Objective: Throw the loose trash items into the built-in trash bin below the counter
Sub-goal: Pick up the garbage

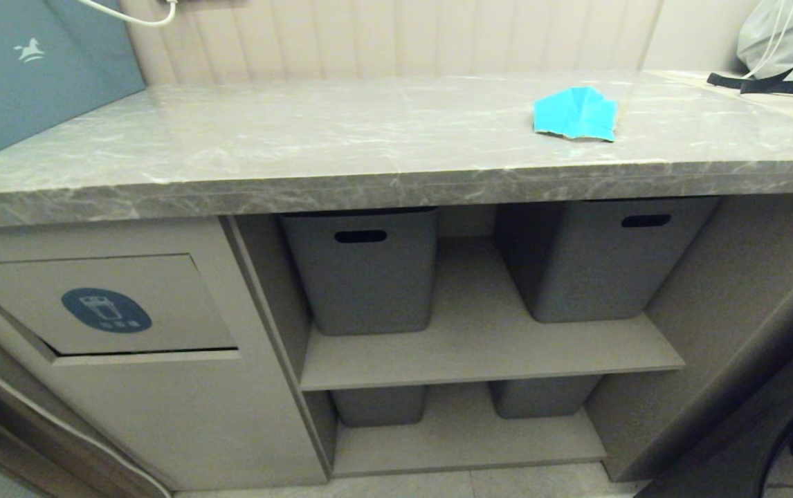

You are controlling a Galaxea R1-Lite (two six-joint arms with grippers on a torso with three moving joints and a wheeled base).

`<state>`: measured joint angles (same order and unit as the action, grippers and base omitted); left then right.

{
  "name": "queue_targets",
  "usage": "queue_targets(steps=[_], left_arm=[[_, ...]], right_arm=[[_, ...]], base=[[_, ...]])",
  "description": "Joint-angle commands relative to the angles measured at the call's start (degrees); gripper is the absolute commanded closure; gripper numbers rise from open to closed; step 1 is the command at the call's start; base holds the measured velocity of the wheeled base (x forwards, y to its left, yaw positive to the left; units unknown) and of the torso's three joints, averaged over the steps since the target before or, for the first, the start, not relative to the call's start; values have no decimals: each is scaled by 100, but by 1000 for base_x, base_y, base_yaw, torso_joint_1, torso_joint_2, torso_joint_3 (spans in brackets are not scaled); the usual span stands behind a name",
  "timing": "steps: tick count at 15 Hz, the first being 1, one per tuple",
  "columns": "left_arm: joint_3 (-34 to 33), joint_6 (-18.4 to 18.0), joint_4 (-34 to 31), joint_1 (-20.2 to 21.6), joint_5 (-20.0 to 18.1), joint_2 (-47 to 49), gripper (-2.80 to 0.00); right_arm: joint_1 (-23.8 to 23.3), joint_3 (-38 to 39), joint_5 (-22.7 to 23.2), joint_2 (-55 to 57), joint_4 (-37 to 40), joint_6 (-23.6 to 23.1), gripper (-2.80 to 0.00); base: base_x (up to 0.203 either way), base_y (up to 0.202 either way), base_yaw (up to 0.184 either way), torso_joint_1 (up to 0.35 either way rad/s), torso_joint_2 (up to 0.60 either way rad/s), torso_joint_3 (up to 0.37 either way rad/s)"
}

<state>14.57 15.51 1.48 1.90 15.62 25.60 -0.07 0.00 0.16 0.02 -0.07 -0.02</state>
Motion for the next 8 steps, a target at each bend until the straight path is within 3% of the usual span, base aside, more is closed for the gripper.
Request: queue_targets(steps=[1,3,8], left_arm=[[-80,-186,14,0,-1,-184,0],[-87,-456,174,-146,-231,-142,0],[943,-472,290,-225,-563,314,0]], right_arm=[[-1,0,2,-11,-1,2,0],[-1,0,2,-11,-1,2,0],[6,0,2,-11,-1,2,0]], base=[[0,0,0,0,0,0],[0,0,0,0,0,0],[0,0,0,0,0,0]])
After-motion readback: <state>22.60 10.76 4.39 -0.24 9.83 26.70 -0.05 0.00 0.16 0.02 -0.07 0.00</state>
